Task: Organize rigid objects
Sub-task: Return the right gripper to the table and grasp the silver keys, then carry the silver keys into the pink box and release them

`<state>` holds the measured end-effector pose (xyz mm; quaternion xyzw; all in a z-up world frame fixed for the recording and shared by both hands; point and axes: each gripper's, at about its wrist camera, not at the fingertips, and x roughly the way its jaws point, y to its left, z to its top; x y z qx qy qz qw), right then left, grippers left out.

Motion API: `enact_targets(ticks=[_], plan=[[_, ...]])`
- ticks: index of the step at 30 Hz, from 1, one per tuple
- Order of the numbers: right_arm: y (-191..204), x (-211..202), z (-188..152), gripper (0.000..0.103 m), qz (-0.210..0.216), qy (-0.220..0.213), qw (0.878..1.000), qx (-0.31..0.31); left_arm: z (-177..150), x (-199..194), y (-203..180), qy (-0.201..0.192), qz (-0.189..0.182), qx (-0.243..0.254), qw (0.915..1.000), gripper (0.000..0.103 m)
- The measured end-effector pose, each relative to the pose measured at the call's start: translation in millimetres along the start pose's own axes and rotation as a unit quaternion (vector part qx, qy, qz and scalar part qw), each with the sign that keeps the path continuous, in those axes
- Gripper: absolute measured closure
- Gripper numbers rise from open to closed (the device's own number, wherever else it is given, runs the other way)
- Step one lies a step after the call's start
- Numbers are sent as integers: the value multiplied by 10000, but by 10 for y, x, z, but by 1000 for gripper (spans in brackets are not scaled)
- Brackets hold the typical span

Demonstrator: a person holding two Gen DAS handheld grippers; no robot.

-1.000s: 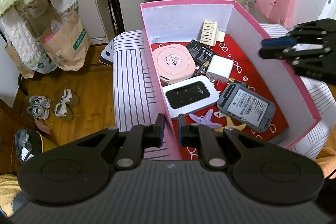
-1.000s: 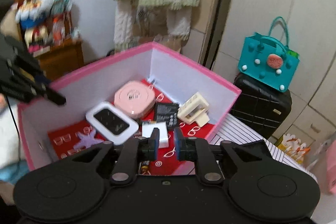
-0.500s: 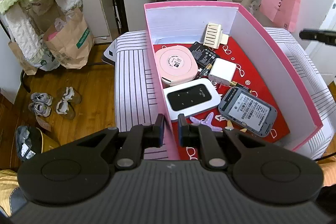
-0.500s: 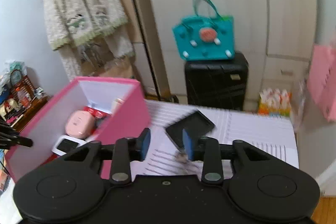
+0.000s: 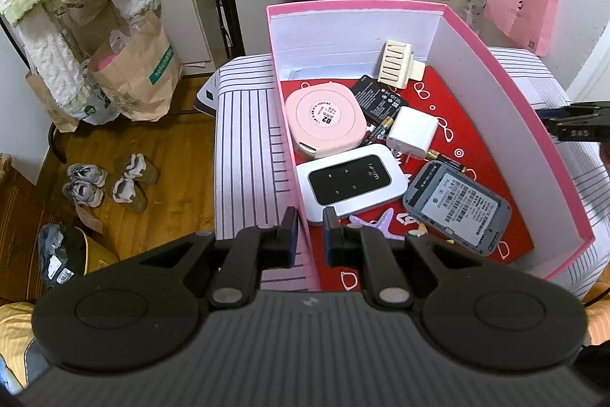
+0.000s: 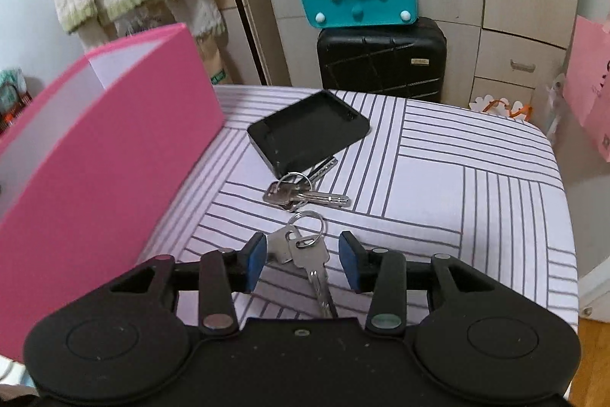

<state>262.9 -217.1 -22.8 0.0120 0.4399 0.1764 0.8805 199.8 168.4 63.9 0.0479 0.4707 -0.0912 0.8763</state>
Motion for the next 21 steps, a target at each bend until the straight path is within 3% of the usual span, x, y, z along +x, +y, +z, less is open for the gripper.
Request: enact_targets(ticks=[5,7,8,9,11,12,21], plan=[[135,122,24,48,-178,-83,9987,-472,10,8,-3,10,18,-25,10000,92],[227,125,-3,63,-235,-152,9964,-796,9,8,0,10,8,-36,10000,92],[236,94,-1,64,-174,-150,9967,-785,8,8,3,10,7,-42,10000,92],[237,74,1,76,-168,-165,9972,-708,8,8,3,13,12,-38,10000,92],[223,43,13,83,-156,-175,9981,-570,8,8,5,6,5,-32,10000,92],[214,33,17,93,-114,-185,9985,-495,7,8,5,2,8,-31,10000,92],[195,-63,87,97,295,-340,9989,-107,11,18,7,-16,-20,-51,10000,92]])
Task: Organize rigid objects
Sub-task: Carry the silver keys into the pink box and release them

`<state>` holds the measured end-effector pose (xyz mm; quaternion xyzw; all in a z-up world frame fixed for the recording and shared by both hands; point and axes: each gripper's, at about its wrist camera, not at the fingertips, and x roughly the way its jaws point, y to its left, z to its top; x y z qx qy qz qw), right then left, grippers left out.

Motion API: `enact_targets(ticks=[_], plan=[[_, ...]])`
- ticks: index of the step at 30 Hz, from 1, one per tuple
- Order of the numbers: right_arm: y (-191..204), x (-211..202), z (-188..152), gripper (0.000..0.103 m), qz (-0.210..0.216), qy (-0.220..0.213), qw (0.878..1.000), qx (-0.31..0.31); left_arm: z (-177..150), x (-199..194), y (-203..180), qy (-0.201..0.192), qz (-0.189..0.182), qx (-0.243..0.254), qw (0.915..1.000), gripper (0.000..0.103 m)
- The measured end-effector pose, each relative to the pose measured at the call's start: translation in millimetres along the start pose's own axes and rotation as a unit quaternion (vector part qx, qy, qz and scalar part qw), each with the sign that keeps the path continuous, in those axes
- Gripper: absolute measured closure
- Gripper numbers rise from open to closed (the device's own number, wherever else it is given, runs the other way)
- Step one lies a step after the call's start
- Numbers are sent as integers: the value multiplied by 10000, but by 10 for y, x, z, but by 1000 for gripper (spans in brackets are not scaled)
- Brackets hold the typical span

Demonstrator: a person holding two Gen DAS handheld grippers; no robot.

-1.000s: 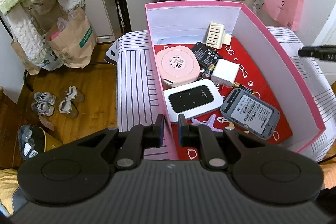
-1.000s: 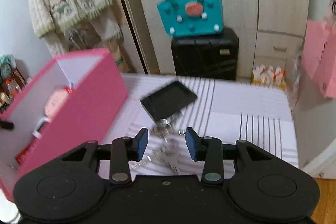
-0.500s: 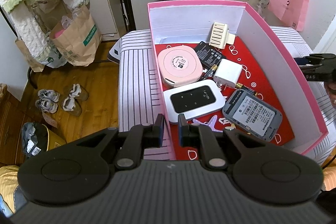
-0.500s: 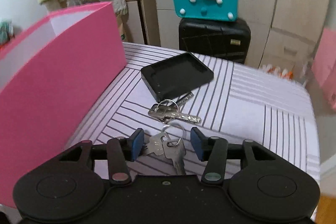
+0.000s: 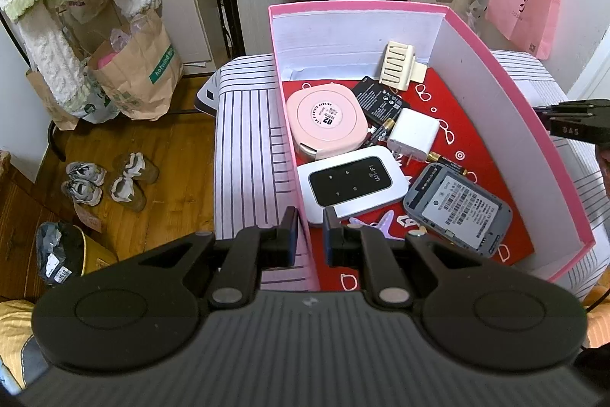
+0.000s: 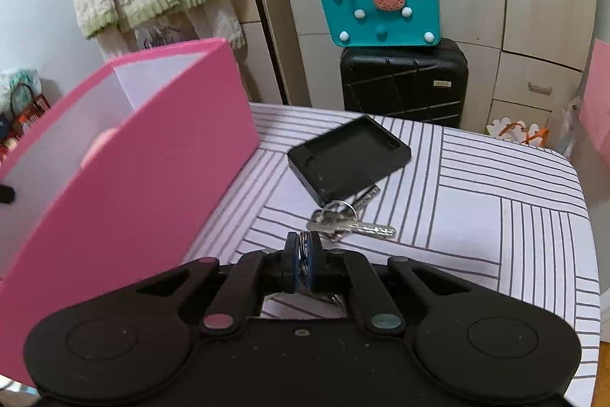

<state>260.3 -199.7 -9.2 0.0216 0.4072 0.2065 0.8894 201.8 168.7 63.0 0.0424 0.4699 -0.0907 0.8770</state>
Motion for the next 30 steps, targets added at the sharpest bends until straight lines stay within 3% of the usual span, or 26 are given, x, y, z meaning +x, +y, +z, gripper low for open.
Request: enact_targets(ticks=[17,30], plan=[[380,-657,377,97,213,-645,9977,-67,-40,14,78,-139,-248,146,9995,92],[981,-931,829,97,1022,-866,9897,-514,-18,18,103,-80,-373,359,9986,91]])
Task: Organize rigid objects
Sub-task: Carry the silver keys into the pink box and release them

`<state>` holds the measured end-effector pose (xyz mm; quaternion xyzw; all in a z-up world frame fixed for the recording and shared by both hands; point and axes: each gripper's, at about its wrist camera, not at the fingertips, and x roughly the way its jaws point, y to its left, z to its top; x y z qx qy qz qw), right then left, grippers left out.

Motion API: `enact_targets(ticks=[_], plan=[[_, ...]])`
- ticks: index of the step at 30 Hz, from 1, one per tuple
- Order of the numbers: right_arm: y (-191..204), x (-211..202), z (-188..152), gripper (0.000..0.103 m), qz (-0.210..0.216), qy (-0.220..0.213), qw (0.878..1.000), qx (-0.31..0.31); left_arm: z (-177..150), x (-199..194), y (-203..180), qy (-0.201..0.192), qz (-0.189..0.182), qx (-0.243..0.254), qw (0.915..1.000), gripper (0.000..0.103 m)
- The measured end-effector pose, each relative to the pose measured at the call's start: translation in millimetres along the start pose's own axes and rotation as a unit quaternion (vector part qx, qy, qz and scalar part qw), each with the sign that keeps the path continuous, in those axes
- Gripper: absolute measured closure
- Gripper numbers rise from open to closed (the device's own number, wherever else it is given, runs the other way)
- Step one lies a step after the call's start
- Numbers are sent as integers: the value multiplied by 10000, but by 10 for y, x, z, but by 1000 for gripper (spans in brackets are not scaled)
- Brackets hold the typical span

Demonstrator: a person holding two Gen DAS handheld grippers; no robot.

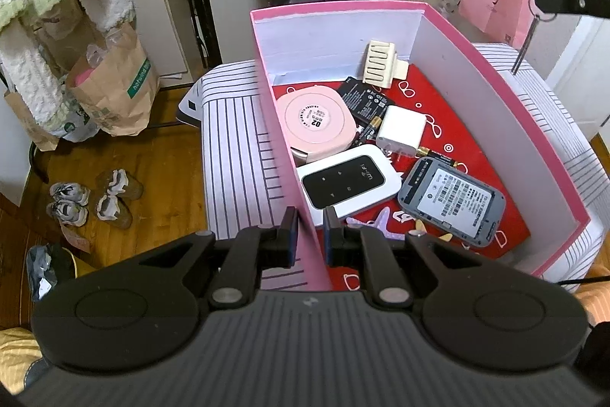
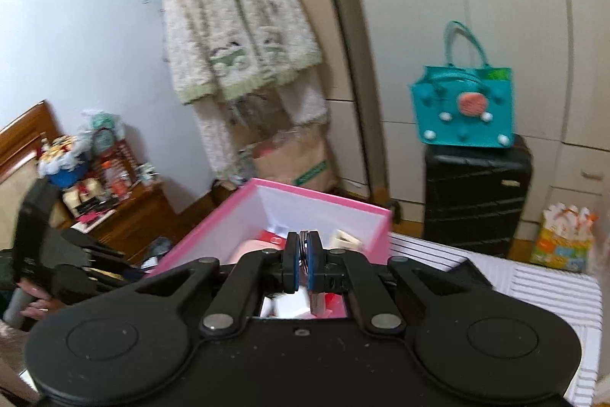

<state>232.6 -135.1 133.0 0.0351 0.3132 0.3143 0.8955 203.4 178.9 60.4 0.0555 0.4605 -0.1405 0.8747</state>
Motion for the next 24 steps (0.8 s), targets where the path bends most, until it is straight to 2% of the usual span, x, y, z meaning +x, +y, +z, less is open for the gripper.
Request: enact_targets(ticks=[9,16,24], plan=[[355,499,-50,97,820,603,9948,-80,-10,-1,29,-35,-68,-90,9999,91],[478,1016,-198,97,1093,1159,9872,-54,-36,-10,16,-72,-22,-65,10000,91],[486,1431,-274,97,1101,1600,9809,-35,-8,-2,27,-24,-38,-111,9999,91]])
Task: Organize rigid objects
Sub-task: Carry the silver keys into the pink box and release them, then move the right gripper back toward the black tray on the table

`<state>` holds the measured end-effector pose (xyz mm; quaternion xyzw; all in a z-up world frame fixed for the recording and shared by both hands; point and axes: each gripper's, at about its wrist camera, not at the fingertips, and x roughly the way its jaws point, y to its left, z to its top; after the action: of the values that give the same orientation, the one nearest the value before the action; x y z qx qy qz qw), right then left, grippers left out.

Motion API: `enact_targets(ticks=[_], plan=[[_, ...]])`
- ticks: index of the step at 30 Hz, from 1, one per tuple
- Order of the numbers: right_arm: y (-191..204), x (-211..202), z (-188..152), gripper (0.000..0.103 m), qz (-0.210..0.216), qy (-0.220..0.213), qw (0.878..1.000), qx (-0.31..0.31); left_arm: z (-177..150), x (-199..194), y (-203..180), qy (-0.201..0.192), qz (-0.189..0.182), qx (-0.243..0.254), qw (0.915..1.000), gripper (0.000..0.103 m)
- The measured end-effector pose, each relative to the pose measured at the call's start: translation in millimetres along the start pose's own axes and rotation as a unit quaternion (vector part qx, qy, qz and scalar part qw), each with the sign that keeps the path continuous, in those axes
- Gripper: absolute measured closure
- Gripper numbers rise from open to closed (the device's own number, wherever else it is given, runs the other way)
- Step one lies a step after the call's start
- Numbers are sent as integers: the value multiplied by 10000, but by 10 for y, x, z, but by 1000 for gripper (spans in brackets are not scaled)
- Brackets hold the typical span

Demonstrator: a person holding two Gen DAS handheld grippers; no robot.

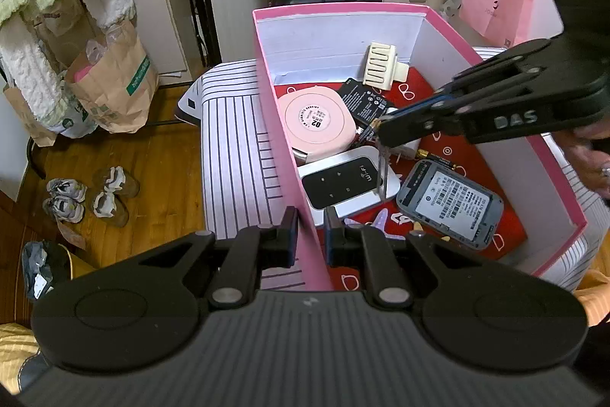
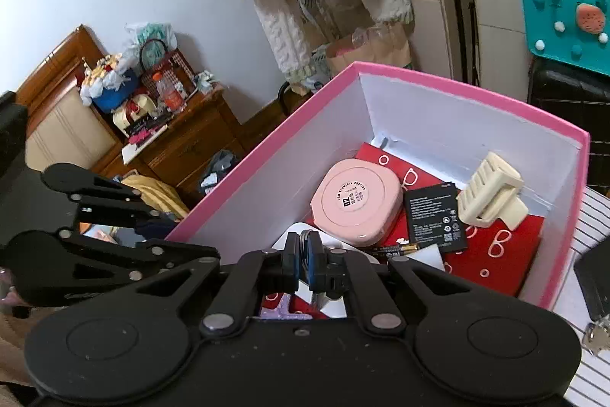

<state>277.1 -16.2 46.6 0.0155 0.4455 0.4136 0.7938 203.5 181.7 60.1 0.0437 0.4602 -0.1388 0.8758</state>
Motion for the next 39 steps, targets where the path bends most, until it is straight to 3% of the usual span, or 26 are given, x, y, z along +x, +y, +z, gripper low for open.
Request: enact_targets(ticks=[9,18,21,29,32,35,39], plan=[[70,39,74,91,-114,-136,9997,-172,11,2,-1,37,23,-63,10000,91],[-46,-475,-82,85,-343,-656,9973,-15,9,0,2,27,33,-80,10000,91],[-139,-721,-173,79,-535,-900,9945,81,5,0,6,27,28,-95,9999,91],[-602,-1289,-441,74,-1231,-1370,9806,667,2,-3,1,17,60,-117,9999,91],[-777,-1400,-554,72,-1639,-1424,9730,788,-15,-7,18,-35,24,-222,9997,91],[-935,-1423,-671,63,-2098,-1369,9647,811,-40,-18,62,-92,-47,-380,9992,91],[-1176,-1348,-783,56,-2299,-1278,9603,931,-43,-15,62,-102,-56,-437,9990,91]])
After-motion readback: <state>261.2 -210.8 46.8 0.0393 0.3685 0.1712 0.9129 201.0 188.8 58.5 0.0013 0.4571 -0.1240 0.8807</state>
